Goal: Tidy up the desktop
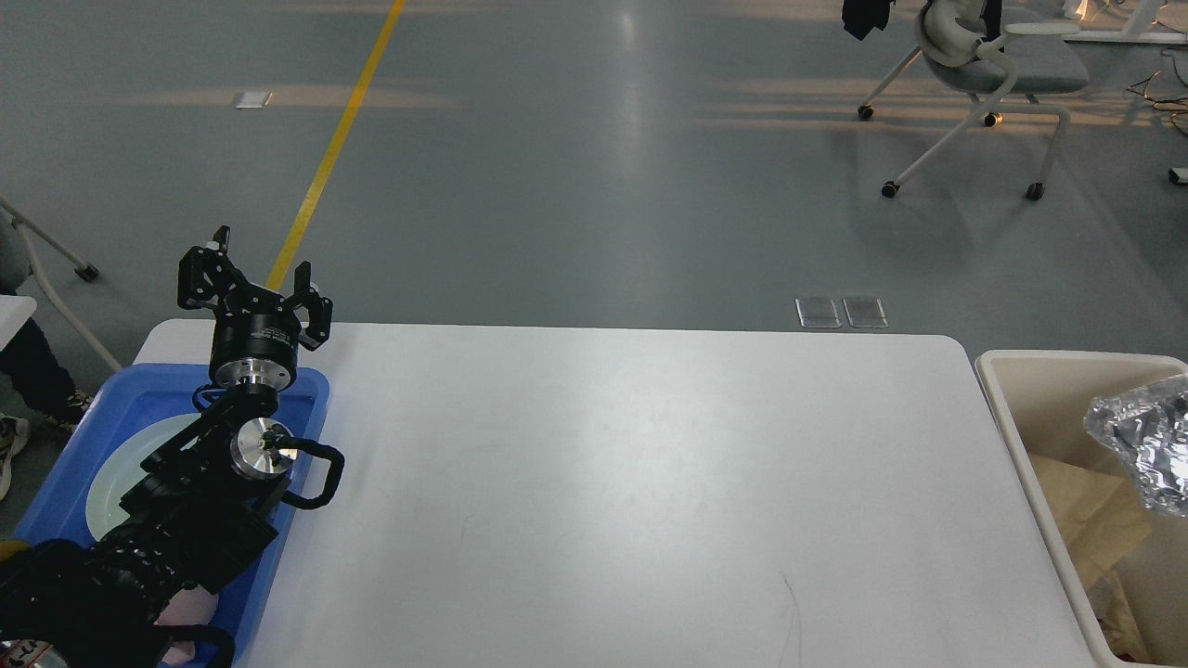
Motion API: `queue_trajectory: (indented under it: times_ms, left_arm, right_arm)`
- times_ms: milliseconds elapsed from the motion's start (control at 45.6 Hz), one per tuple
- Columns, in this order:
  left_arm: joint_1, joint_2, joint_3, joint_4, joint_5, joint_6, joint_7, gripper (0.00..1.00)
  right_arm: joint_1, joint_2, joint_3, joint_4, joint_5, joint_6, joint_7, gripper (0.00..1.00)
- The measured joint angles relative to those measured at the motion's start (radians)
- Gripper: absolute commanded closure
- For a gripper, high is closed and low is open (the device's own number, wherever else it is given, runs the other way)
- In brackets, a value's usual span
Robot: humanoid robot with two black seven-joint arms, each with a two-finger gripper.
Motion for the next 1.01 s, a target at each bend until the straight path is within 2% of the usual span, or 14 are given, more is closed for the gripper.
queue_trajectory:
  times_ms: [132,461,636,834,1009]
  left_arm:
    - [0.0,0.0,0.0,0.0,0.0,0.0,0.0,0.04]
    - [0.0,0.0,0.0,0.0,0.0,0.0,0.0,0.04]
    - [0.0,0.0,0.0,0.0,0.0,0.0,0.0,0.04]
    - [0.0,0.0,0.0,0.0,0.0,0.0,0.0,0.04]
    - [0.0,0.0,0.0,0.0,0.0,0.0,0.0,0.04]
  right_arm:
    - [-0.064,0.044,0.014,-0.066,-0.001,-0.007,0.001,0.0]
    - [-0.079,0.131,0.045,-0.087,0.0,-0.006,0.002,0.0]
    - [-0.058,0.161,0.283,-0.091,-0.011,-0.002,0.013,0.0]
    - [0.008,0.279,0.493,-0.089,-0.015,-0.004,0.06,0.0]
    - [0.031,0.352,0.811,-0.077,-0.015,-0.001,0.084,0.0]
